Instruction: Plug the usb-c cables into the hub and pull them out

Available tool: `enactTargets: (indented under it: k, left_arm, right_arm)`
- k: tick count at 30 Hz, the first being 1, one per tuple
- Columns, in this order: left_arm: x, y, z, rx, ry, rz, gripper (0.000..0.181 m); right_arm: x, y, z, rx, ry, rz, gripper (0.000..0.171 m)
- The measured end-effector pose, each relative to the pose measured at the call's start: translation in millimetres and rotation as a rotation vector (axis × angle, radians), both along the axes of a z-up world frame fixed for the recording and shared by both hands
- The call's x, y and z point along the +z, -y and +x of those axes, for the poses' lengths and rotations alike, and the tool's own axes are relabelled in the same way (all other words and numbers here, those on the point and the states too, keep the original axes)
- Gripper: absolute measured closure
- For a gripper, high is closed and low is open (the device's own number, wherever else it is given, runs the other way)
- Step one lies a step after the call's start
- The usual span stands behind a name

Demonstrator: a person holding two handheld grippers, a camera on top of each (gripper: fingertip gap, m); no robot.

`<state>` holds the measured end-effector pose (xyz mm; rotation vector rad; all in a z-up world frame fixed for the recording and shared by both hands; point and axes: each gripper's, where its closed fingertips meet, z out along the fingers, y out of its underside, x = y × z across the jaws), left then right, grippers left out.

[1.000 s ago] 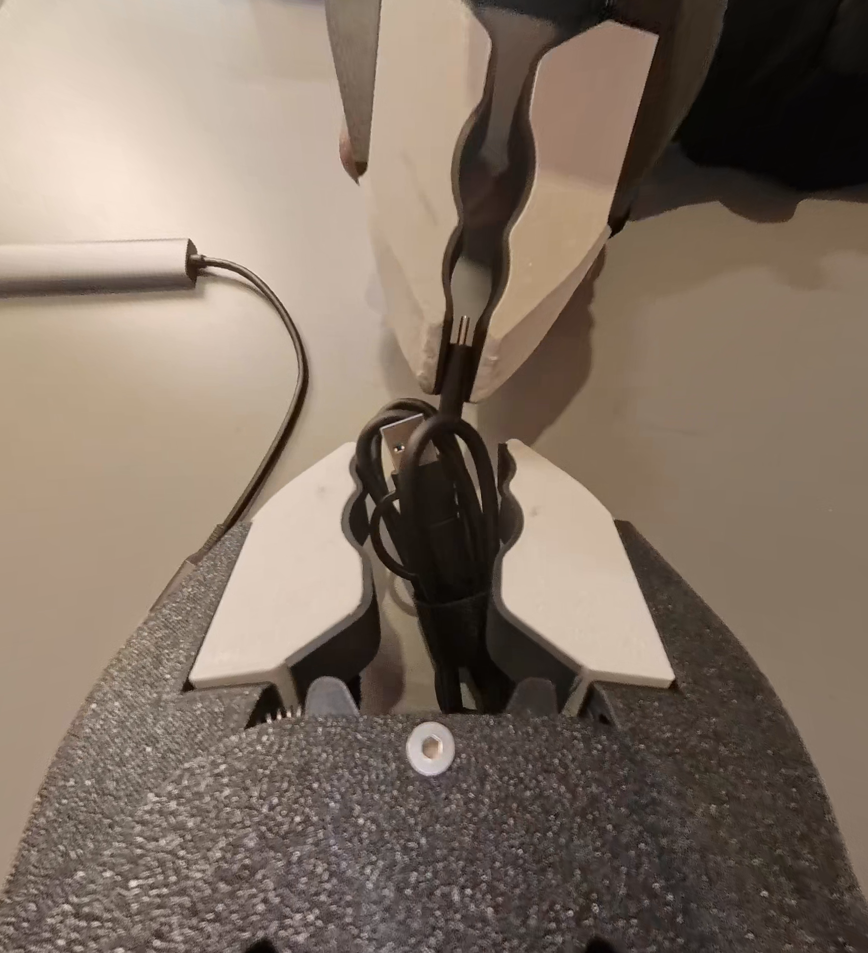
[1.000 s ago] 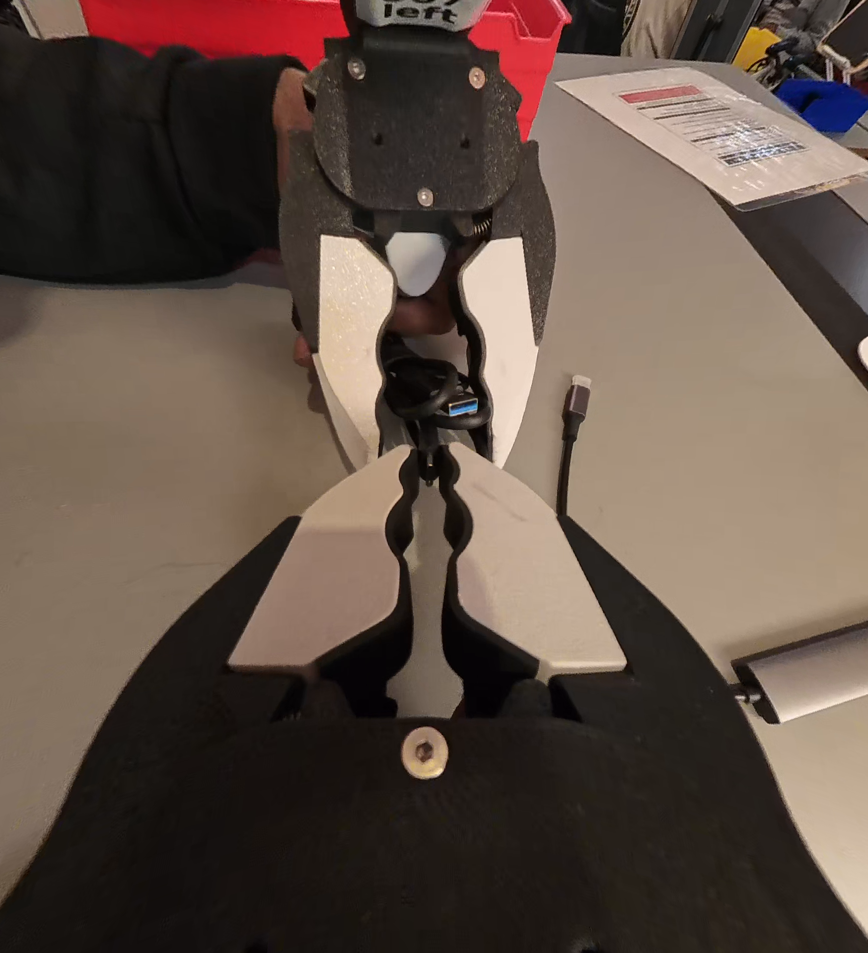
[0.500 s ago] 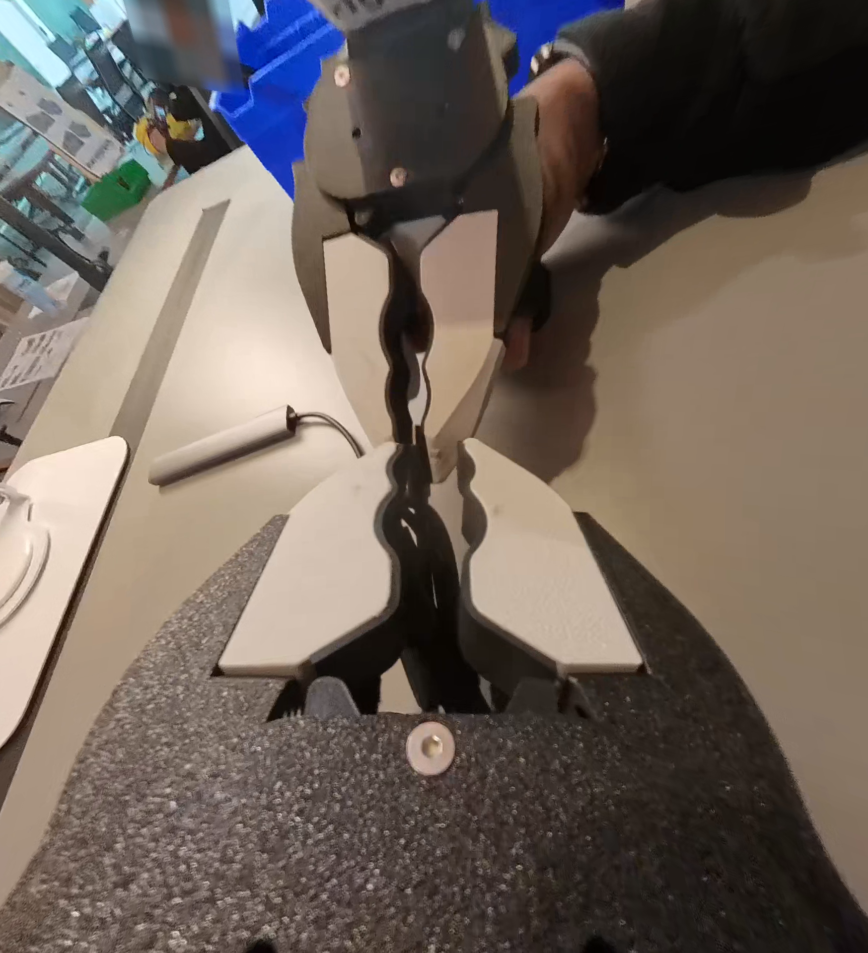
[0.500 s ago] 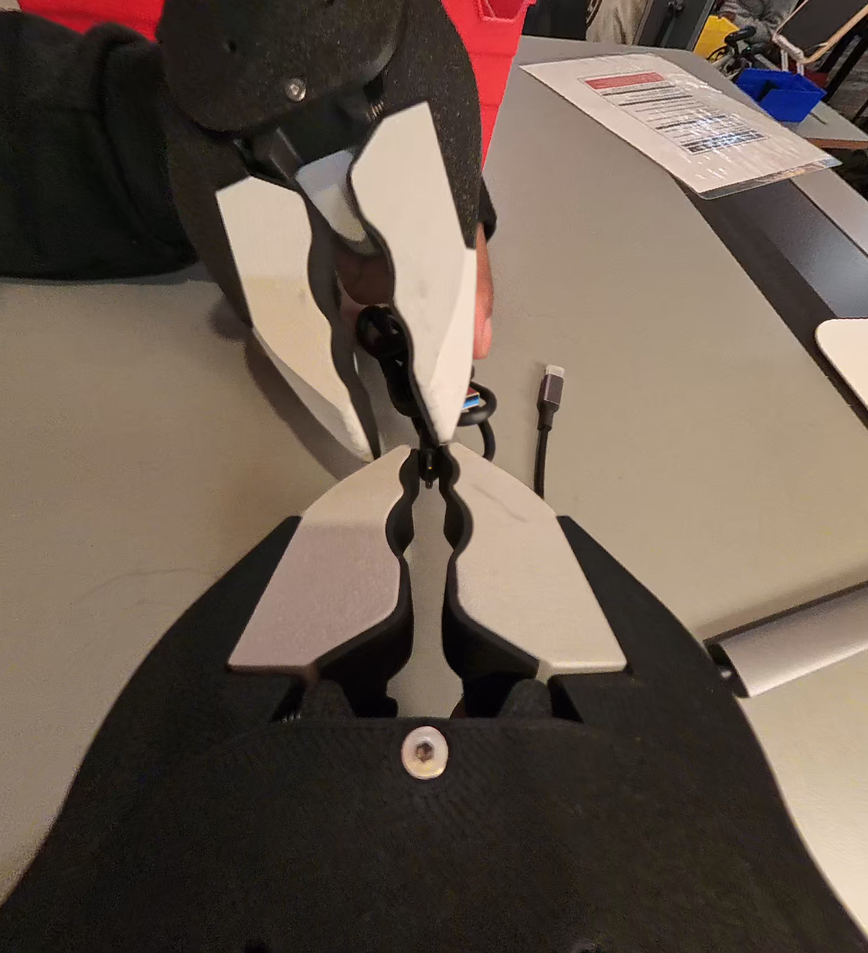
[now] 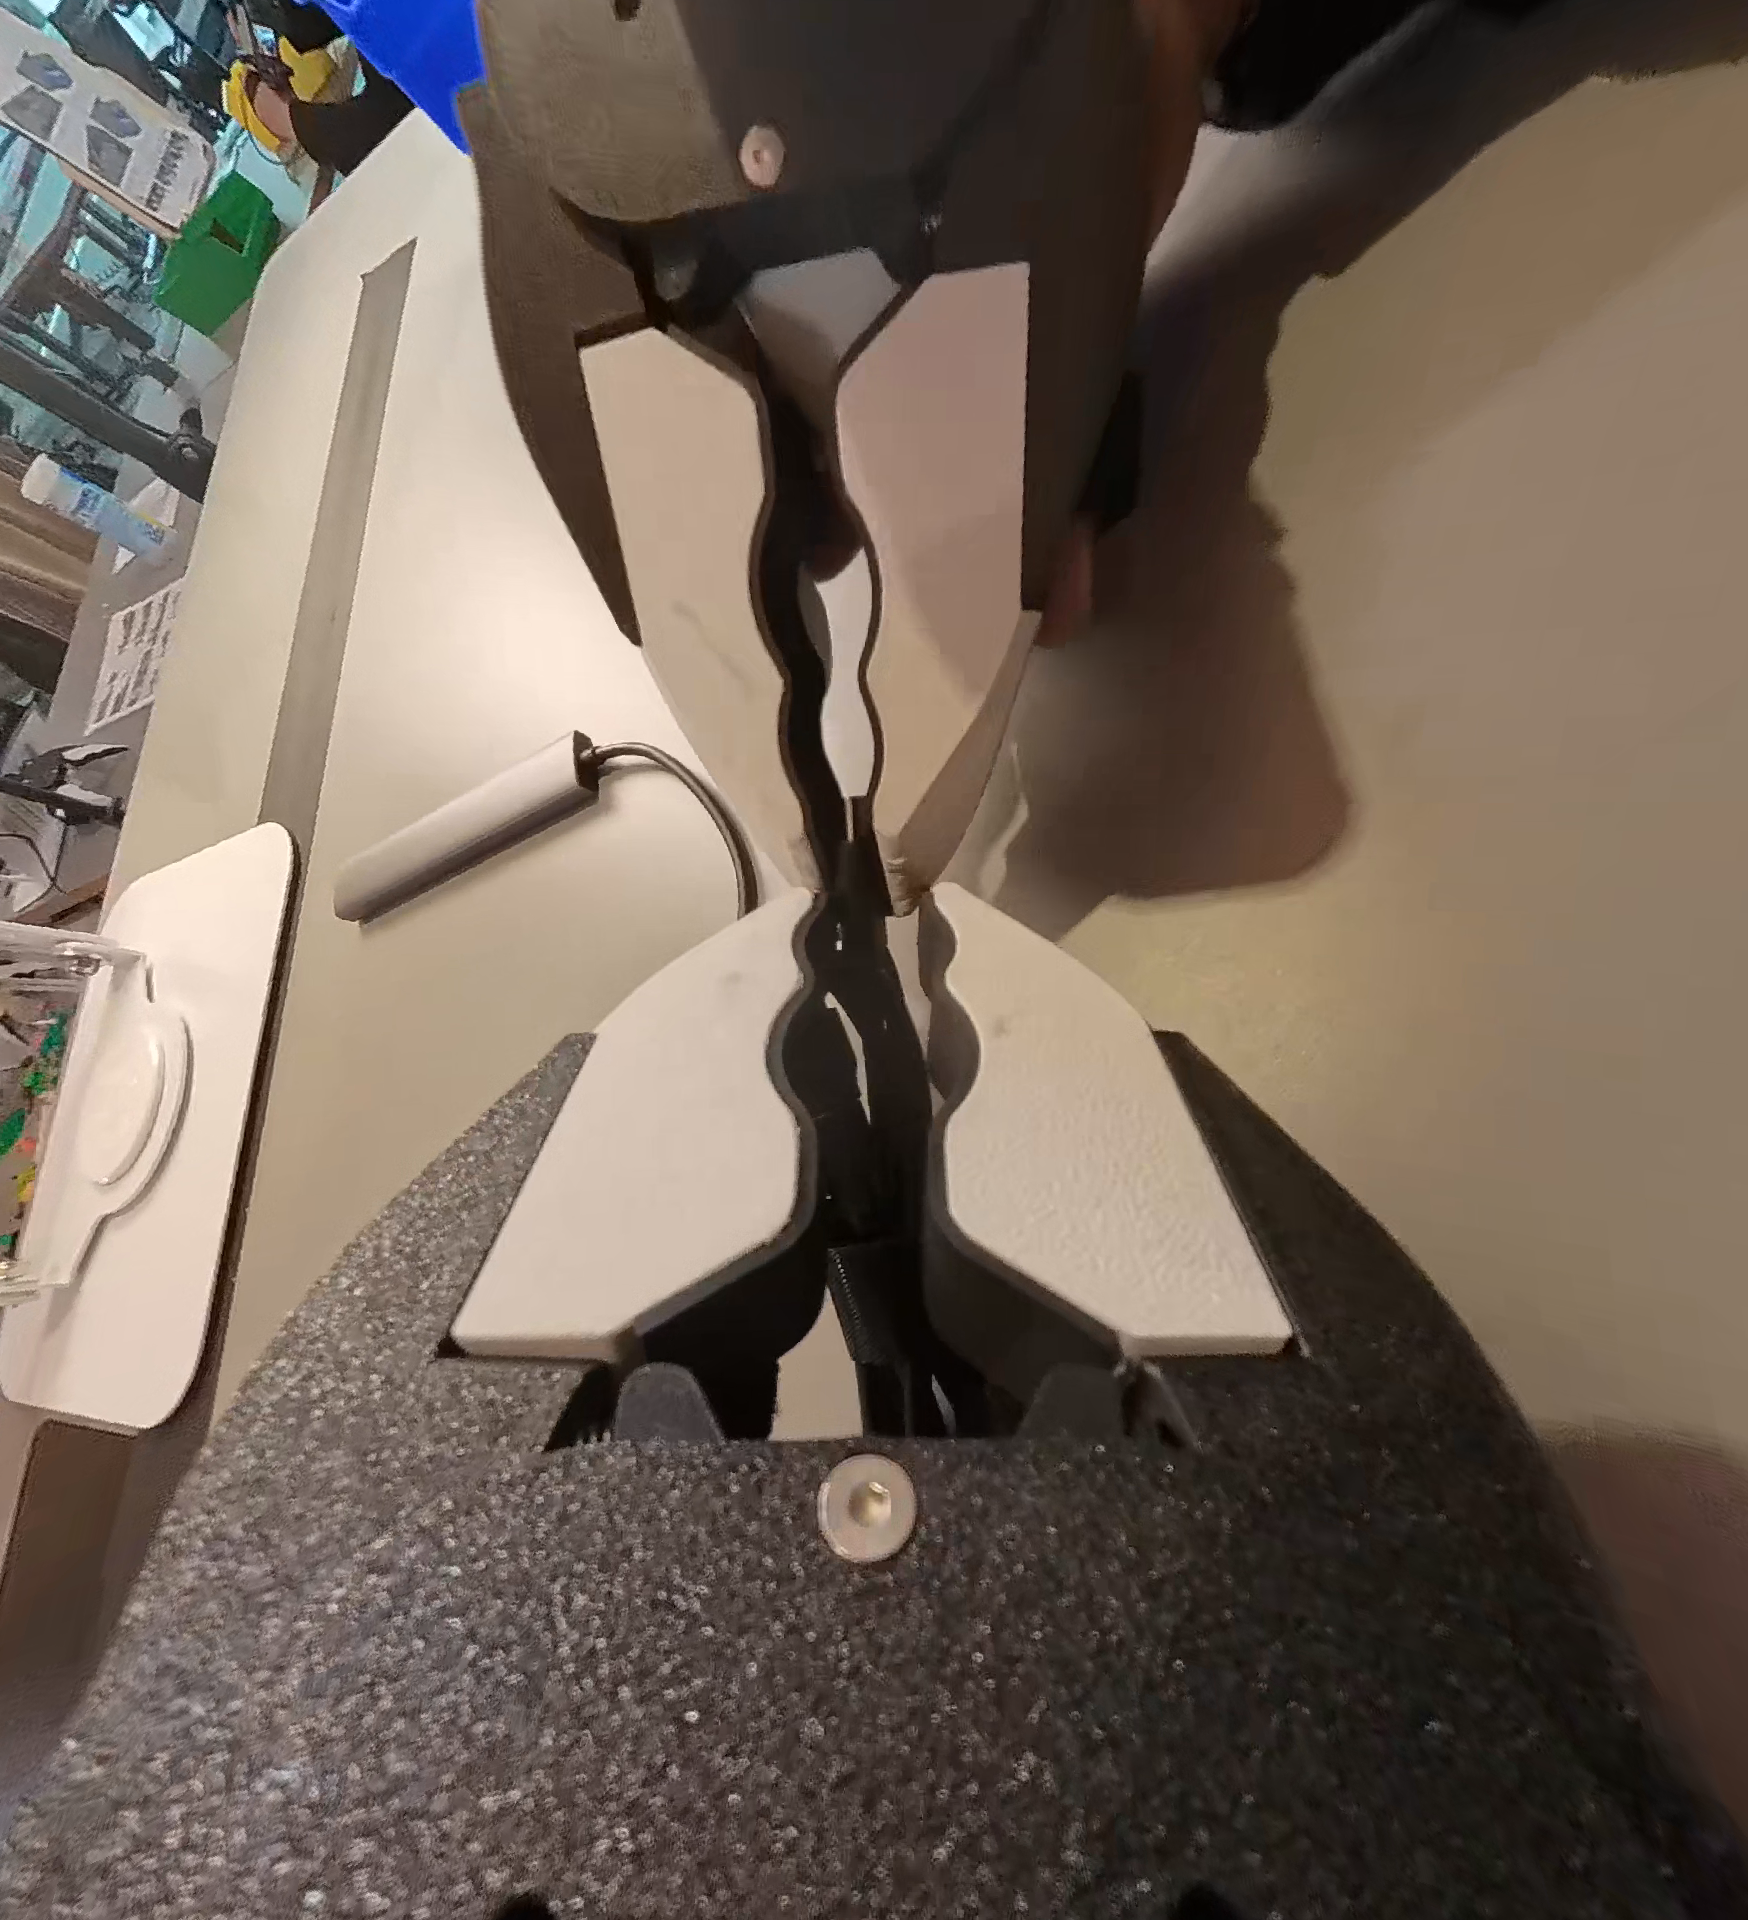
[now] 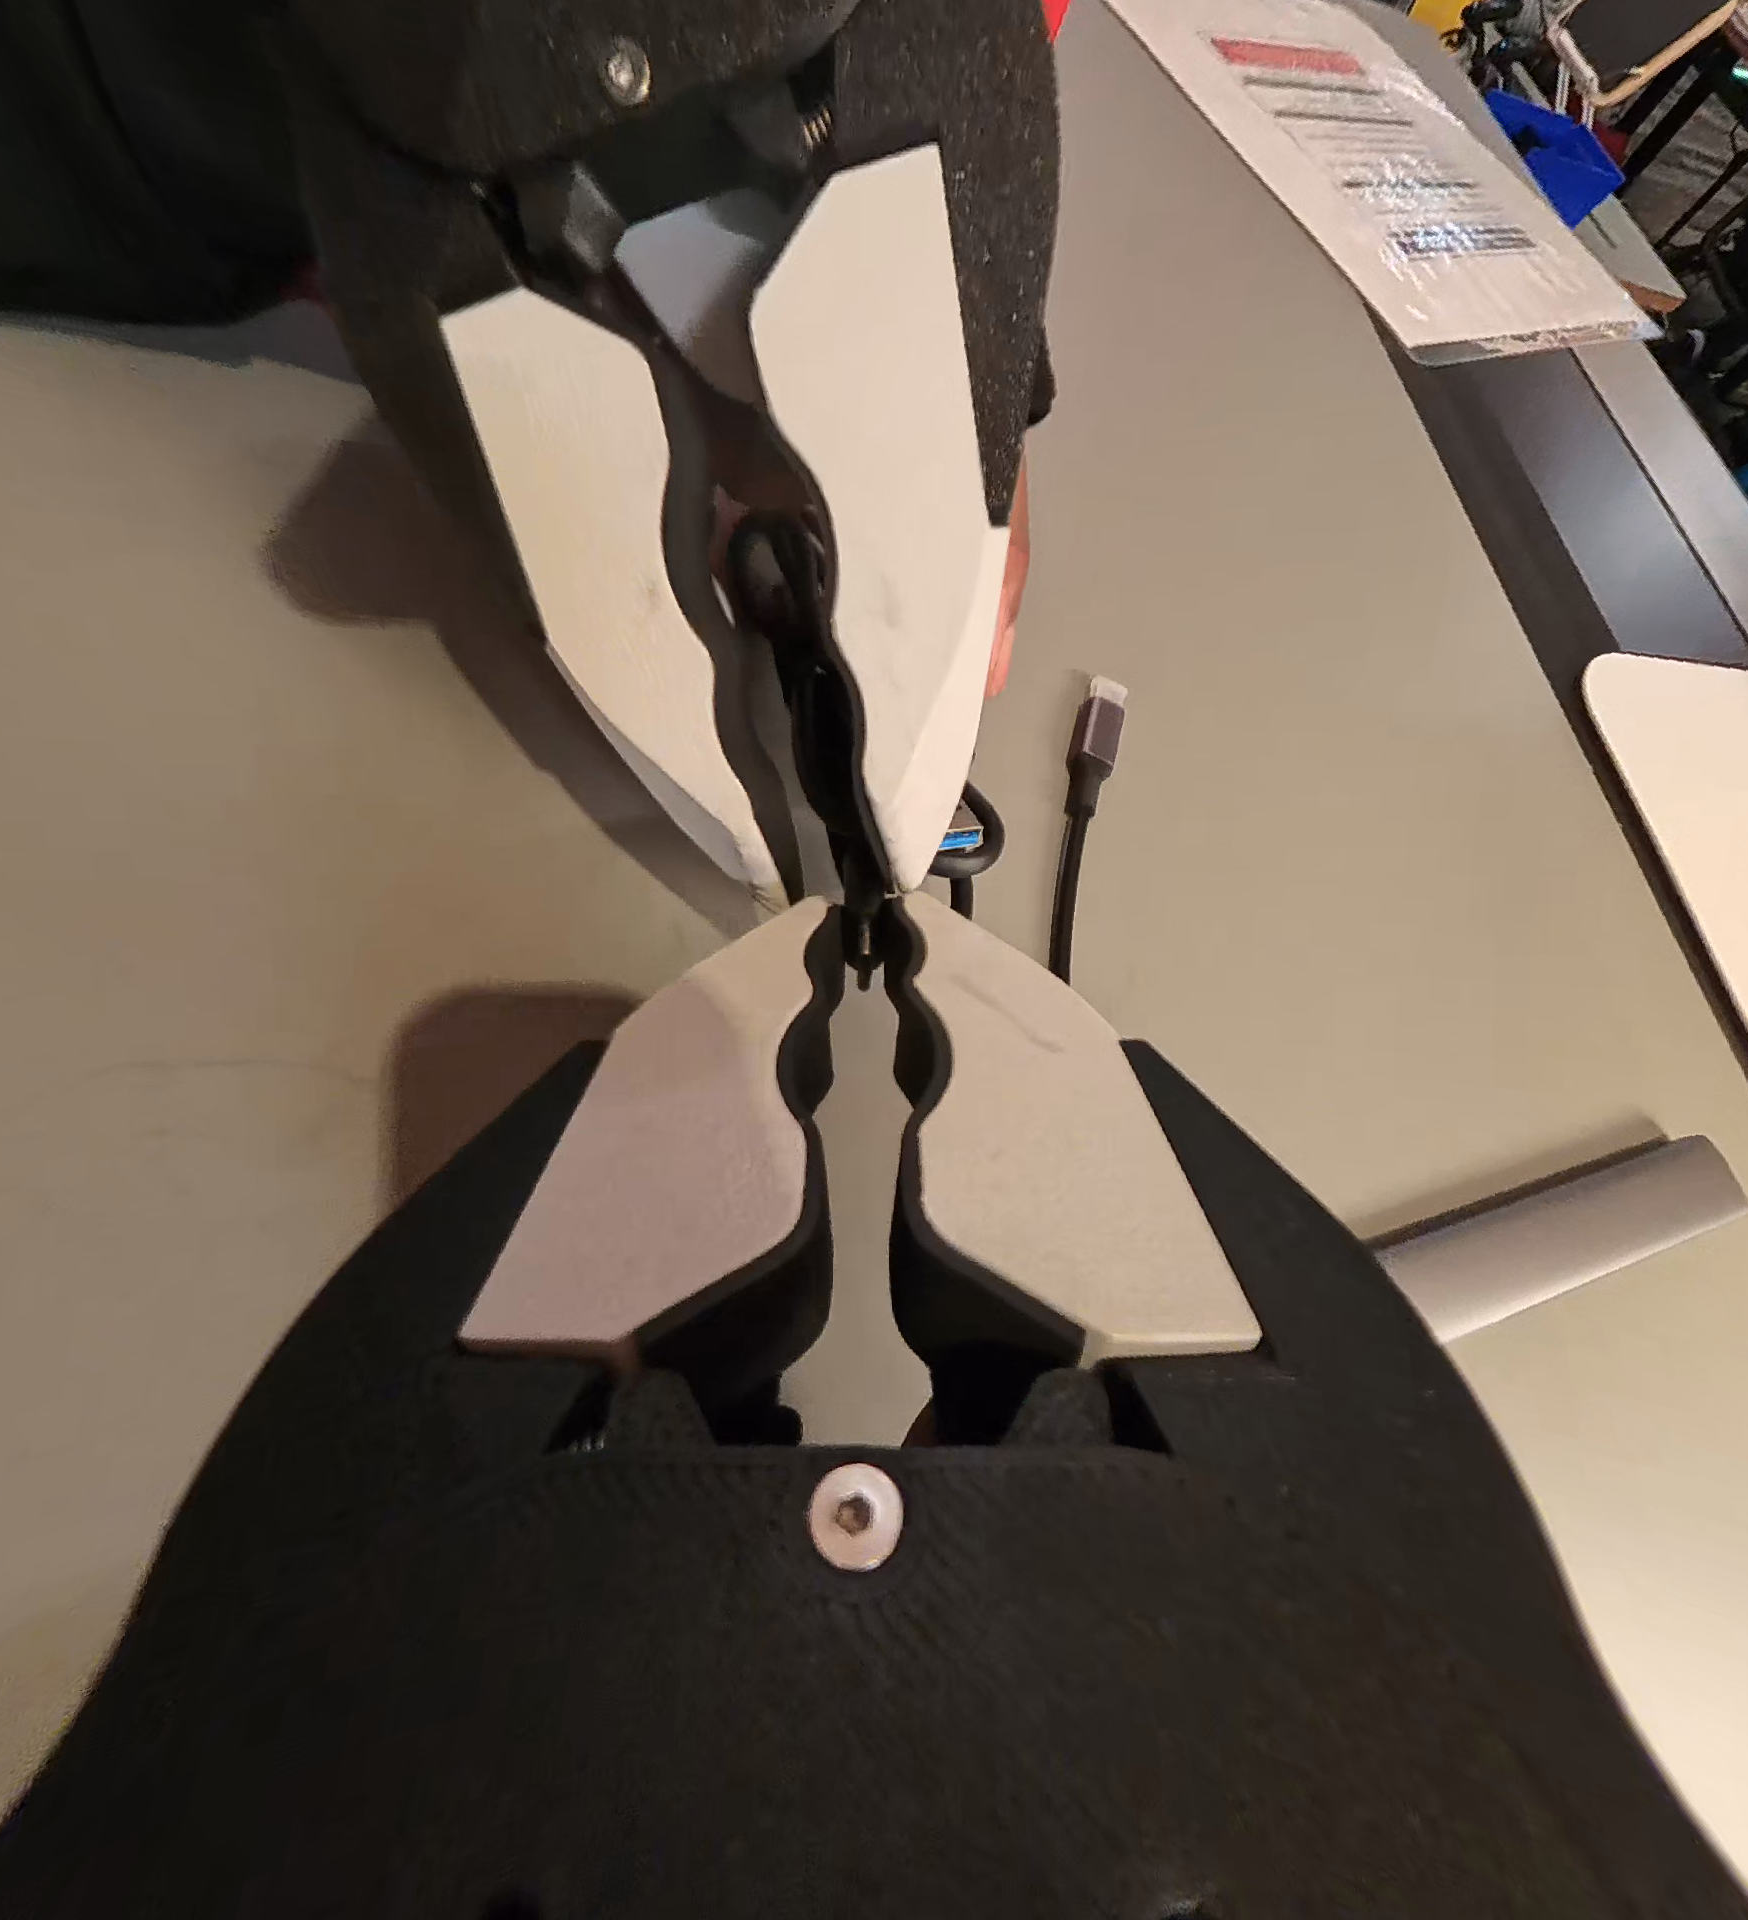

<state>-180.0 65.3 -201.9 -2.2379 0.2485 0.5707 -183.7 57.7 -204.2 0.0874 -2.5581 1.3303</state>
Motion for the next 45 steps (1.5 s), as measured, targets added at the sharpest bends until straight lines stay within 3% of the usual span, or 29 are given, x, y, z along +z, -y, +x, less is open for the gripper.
enactTargets:
  k: [11, 18, 20, 22, 28, 31, 45]
  left_arm:
    - [-6, 4, -5, 0.011, -0.04, -0.049, 0.174]
    - [-3, 6, -9, 0.026, -0.002, 0.01, 0.174]
    - [-2, 4, -6, 0.009, 0.004, 0.022, 0.174]
    - [-1, 3, -6, 0.006, 0.003, 0.03, 0.174]
    - [4, 6, -4, 0.001, 0.044, 0.078, 0.173]
    - [2, 5, -7, 0.024, 0.015, 0.054, 0.163]
    - [-4, 5, -8, 0.034, -0.012, -0.026, 0.172]
  right_arm:
    - [-2, -5, 0, -0.01, -0.022, 0.019, 0.164]
    - [-2, -11, -3, -0.019, -0.001, 0.003, 0.148]
    - [-5, -8, -3, -0.023, -0.023, 0.025, 0.152]
    - [-5, -5, -4, -0.027, -0.054, 0.023, 0.166]
    - [-1, -3, -3, -0.001, -0.106, 0.002, 0.17]
    - [1, -1, 0, 0.014, -0.13, 0.002, 0.17]
    - [-3, 1, -7, -0.022, -0.16, 0.019, 0.17]
